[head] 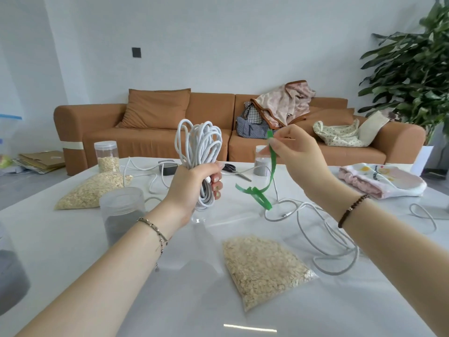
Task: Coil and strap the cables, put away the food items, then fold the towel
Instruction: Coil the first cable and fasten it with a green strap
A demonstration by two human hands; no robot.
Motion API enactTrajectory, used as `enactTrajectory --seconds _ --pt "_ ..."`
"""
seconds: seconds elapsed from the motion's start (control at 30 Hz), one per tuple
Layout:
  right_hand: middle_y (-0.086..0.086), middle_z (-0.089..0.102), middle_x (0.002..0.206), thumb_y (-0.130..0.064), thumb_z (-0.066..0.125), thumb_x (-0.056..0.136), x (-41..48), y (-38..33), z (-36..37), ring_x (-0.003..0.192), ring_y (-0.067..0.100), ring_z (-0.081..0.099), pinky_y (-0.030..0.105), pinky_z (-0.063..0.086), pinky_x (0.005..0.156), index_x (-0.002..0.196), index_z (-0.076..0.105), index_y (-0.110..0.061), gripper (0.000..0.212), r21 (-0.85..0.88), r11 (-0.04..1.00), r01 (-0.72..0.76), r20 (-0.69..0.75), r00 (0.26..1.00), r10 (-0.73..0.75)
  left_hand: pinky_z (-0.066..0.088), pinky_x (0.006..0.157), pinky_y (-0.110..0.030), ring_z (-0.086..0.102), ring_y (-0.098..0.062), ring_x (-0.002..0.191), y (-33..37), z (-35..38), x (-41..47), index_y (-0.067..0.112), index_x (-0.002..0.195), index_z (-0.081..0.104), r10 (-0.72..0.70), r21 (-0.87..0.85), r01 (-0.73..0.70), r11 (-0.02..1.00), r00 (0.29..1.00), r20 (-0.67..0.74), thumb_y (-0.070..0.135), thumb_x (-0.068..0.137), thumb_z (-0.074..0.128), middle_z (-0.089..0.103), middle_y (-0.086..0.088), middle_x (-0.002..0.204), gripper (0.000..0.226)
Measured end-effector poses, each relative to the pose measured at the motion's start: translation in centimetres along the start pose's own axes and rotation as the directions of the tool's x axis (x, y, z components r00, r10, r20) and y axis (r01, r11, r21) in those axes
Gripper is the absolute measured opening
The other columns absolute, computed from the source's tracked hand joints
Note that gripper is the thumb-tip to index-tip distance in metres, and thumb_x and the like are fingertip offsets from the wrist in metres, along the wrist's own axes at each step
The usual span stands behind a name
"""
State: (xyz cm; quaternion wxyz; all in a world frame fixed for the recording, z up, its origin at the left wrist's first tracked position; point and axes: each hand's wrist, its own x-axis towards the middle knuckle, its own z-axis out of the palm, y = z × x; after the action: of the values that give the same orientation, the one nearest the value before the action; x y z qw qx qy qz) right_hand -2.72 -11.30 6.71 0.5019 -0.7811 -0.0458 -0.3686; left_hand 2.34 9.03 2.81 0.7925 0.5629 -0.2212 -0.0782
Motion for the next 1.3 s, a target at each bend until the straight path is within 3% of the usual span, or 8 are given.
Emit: enactTrajectory --seconds 0.3,0.47,0.53,0.63,0.8,0.93,1.13,1.3 --pt "0.024 0.073 0.100 -0.005 0.043 0.106 -1.9 -1.9 -2.8 0.098 0.034 0.073 0.045 0.061 0.081 0.099 0.044 -0.010 0.009 0.609 0.779 -0.149 -0.053 0.972 0.227 0.035 0.048 -0.025 0.039 -0.016 0.053 -0.3 1.2 -0.5 0.013 0.078 0.049 0.010 -0.047 -0.009 0.999 1.000 0.015 0.009 0.095 0.057 0.038 -0.004 0.064 0.020" --pt "0.007 0.074 0.100 -0.007 0.041 0.107 -1.0 -2.3 -4.5 0.097 0.019 0.074 0.034 0.060 0.081 0.098 0.045 -0.019 0.015 0.346 0.928 0.135 -0.239 0.970 -0.052 0.036 0.048 -0.026 0.039 -0.016 0.052 -0.6 1.4 -0.8 0.012 0.077 0.051 -0.006 -0.052 0.007 0.999 1.000 0.017 0.008 0.096 0.058 0.039 -0.005 0.064 0.020" --pt "0.003 0.075 0.090 -0.009 0.047 0.105 -0.7 -2.4 -4.8 0.088 0.015 0.074 0.030 0.058 0.077 0.099 0.052 -0.021 0.014 0.060 0.971 0.230 -0.126 0.967 -0.221 0.036 0.047 -0.025 0.039 -0.016 0.051 -0.6 1.6 -0.9 0.011 0.079 0.051 -0.013 -0.047 0.015 0.999 0.999 0.029 0.008 0.096 0.058 0.039 -0.005 0.064 0.018" --pt "0.006 0.074 0.082 -0.012 0.060 0.099 -0.6 -2.7 -4.1 0.065 0.018 0.069 0.021 0.049 0.061 0.097 0.062 -0.018 0.006 -0.116 0.976 0.186 0.079 0.981 -0.177 0.035 0.047 -0.025 0.039 -0.016 0.051 -0.8 2.0 -1.1 0.010 0.080 0.051 -0.035 -0.039 0.037 0.999 0.998 0.042 0.006 0.096 0.056 0.039 -0.005 0.064 0.017" --pt "0.004 0.067 0.071 -0.011 0.068 0.094 -1.2 -2.3 -2.4 0.054 0.019 0.043 0.026 0.040 0.053 0.087 0.069 -0.018 0.010 0.131 0.989 0.066 0.126 0.989 -0.083 0.034 0.047 -0.025 0.037 -0.016 0.052 -1.0 2.3 -1.1 0.012 0.078 0.050 -0.087 -0.039 0.090 0.995 0.993 0.078 0.008 0.096 0.056 0.037 -0.005 0.067 0.019" --pt "0.004 0.061 0.073 -0.019 0.072 0.085 -1.6 -2.1 -1.9 0.055 0.017 0.038 0.028 0.026 0.055 0.087 0.072 -0.018 0.002 0.506 0.849 -0.152 0.214 0.976 0.047 0.034 0.047 -0.025 0.037 -0.016 0.054 -1.3 2.2 -1.2 0.013 0.075 0.049 -0.114 -0.050 0.119 0.992 0.989 0.090 0.009 0.096 0.057 0.038 -0.005 0.068 0.023" --pt "-0.002 0.051 0.067 -0.025 0.066 0.093 -1.3 -2.5 -2.4 0.054 0.014 0.038 0.024 0.030 0.052 0.101 0.074 -0.020 0.012 0.538 0.811 -0.232 0.262 0.960 0.100 0.034 0.047 -0.024 0.037 -0.016 0.055 -1.4 2.3 -1.2 0.012 0.076 0.053 -0.131 -0.046 0.137 0.990 0.985 0.110 0.009 0.096 0.057 0.038 -0.005 0.068 0.021" --pt "-0.009 0.034 0.052 -0.042 0.059 0.091 -1.5 -4.3 -2.8 0.045 0.008 0.013 0.022 0.009 0.044 0.063 0.065 -0.029 0.031 0.665 0.640 -0.385 0.428 0.899 0.097 0.036 0.048 -0.024 0.038 -0.016 0.054 -1.5 2.3 -1.3 0.014 0.074 0.056 -0.118 -0.040 0.124 0.991 0.986 0.117 0.009 0.094 0.059 0.040 -0.004 0.066 0.021"
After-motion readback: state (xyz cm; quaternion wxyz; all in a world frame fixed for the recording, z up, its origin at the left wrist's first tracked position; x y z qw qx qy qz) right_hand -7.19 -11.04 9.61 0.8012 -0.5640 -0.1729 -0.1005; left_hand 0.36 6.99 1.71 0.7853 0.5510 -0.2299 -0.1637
